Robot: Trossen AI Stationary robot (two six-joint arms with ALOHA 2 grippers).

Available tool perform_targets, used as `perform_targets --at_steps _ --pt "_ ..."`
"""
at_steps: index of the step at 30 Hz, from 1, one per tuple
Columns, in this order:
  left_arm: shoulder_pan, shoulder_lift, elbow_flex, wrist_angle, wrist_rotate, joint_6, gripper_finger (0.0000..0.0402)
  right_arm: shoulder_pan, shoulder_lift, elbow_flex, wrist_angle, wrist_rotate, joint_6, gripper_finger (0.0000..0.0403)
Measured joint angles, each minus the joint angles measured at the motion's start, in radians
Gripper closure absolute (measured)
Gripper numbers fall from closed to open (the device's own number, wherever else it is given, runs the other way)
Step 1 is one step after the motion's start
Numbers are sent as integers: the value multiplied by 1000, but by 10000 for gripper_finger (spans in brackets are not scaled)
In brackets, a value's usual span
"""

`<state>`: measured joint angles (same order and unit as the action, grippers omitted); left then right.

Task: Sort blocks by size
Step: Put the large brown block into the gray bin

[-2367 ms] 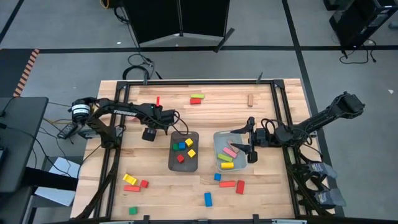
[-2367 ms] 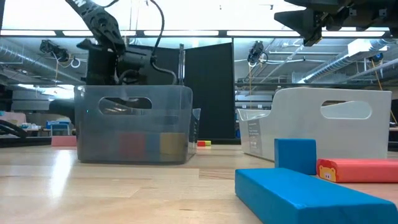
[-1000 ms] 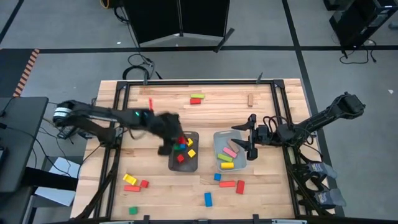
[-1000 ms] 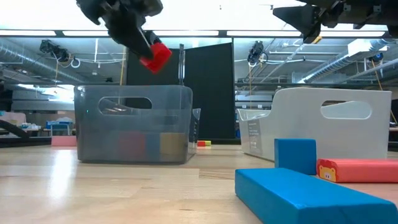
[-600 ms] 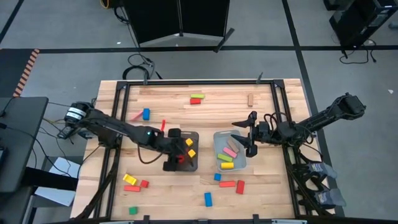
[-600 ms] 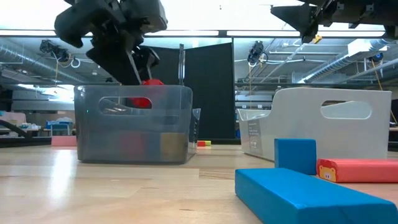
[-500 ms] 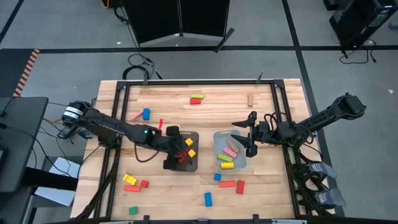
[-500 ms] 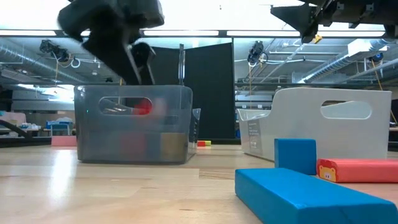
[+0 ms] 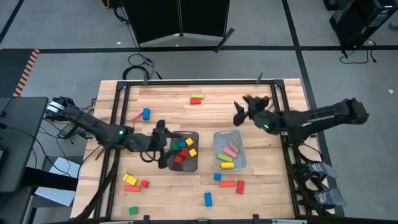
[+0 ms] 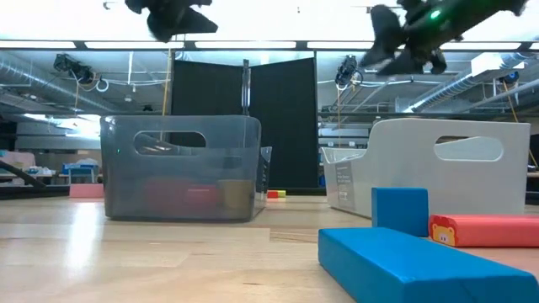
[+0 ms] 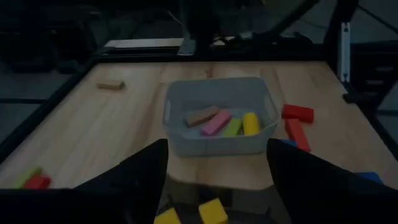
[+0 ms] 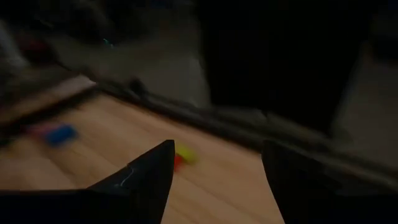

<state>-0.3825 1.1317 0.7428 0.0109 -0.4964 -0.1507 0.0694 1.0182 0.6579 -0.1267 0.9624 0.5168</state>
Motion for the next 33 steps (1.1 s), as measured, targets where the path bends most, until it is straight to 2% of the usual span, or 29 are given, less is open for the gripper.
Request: perform_targets --at_steps 3,7,11,16,24,33 --pt "-26 -36 -77 104 -64 -28 124 -137 57 90 -297 -90 178 151" --pt "-49 -47 -140 234 -102 -43 124 -327 142 155 -485 -222 262 151" --pt "-65 -45 -158 315 -132 -36 124 -487 221 159 -485 -351 255 150" --pt "-98 -44 -159 315 -167 -36 124 -608 315 159 -495 -434 250 142" --pt "-143 -44 -159 309 -251 -37 124 -699 464 159 -467 -461 245 131" --pt "-188 -44 -159 310 -298 -43 124 -773 609 159 -429 -545 223 152"
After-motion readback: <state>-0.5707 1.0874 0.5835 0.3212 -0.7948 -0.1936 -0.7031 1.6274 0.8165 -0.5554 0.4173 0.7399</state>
